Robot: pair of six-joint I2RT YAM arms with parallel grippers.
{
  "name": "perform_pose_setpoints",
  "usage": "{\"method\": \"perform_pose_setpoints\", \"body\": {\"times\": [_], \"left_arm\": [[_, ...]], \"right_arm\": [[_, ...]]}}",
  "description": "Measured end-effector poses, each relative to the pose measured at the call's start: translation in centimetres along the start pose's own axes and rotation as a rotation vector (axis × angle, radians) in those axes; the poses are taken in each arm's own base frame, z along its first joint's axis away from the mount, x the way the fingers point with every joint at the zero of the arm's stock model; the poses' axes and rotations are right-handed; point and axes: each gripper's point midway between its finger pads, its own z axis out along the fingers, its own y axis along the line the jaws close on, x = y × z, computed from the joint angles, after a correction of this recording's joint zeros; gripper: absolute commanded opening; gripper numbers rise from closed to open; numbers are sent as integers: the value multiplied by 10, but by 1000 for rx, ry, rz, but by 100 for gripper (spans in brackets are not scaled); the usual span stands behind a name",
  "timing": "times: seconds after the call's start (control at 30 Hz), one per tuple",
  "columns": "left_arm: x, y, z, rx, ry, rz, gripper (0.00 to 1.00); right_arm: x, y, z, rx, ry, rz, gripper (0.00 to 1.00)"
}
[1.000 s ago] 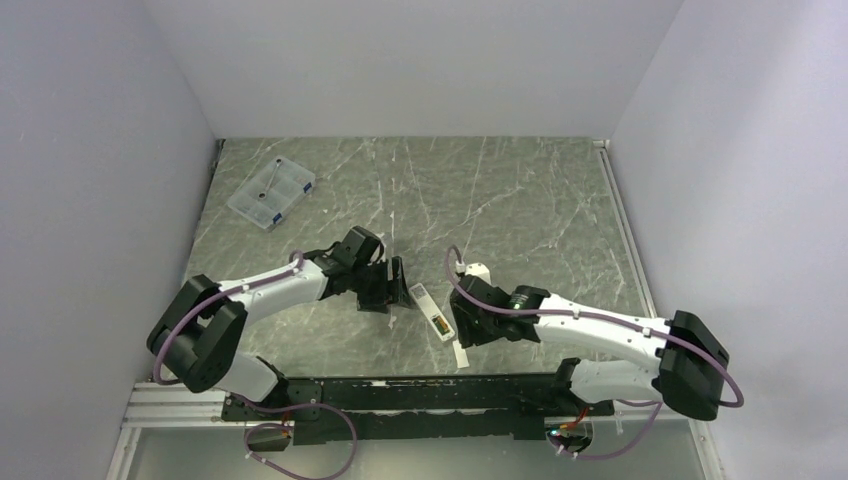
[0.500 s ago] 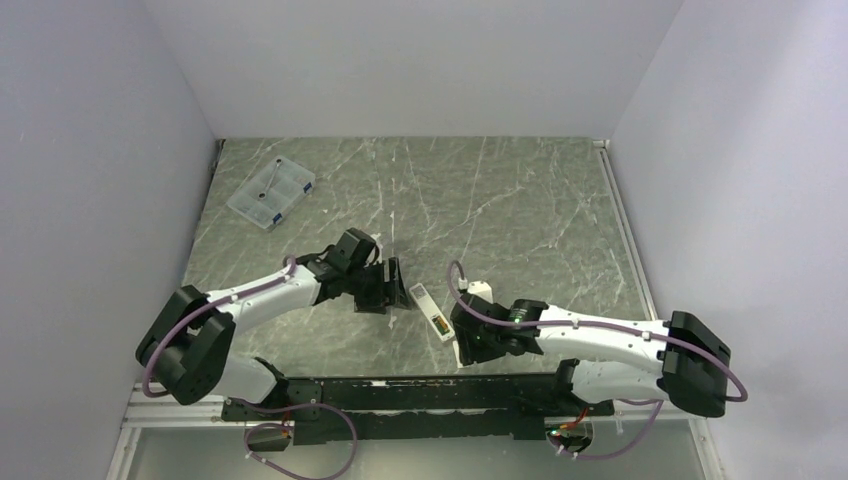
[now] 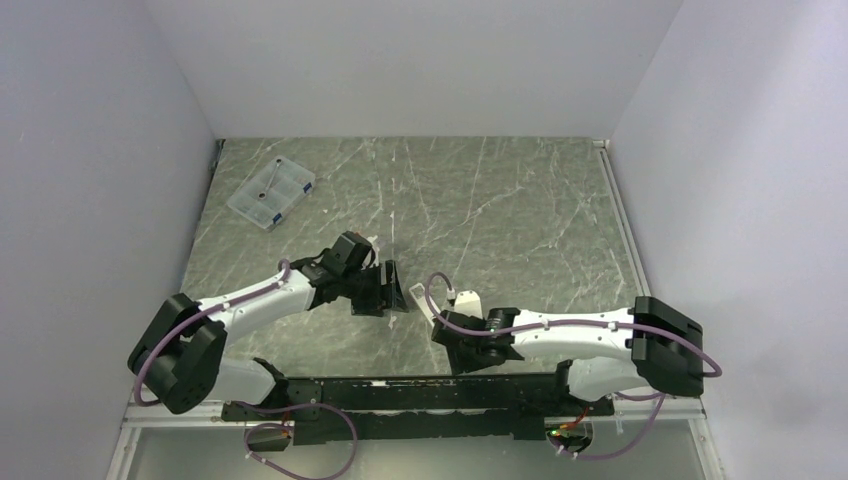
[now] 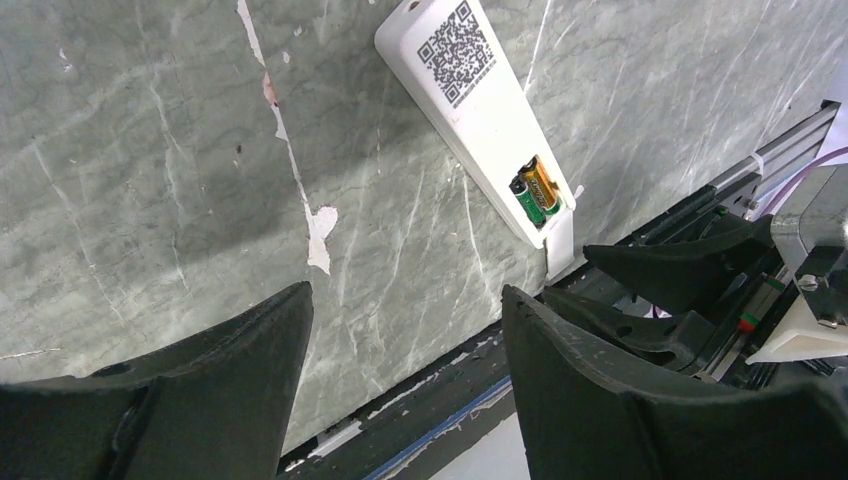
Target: Load the batteries into the remote control
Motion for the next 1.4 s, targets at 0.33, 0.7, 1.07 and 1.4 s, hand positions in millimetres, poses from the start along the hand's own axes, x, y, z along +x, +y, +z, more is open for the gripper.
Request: {"method": "perform_pose_setpoints", "body": {"times": [0.33, 0.7, 1.07, 1.4], "left_arm": [[-1, -2, -2, 5, -6, 3, 75], [-1, -2, -2, 6, -6, 3, 75], [-1, -2, -2, 6, -6, 3, 75], [-1, -2, -2, 6, -6, 3, 75]], "right_arm": [[-5, 0, 4, 41, -24, 40, 49], [-6, 0, 6, 86, -37, 27, 38], [-7, 3, 7, 95, -42, 27, 13], [-6, -9, 2, 140, -49, 18, 6]]}}
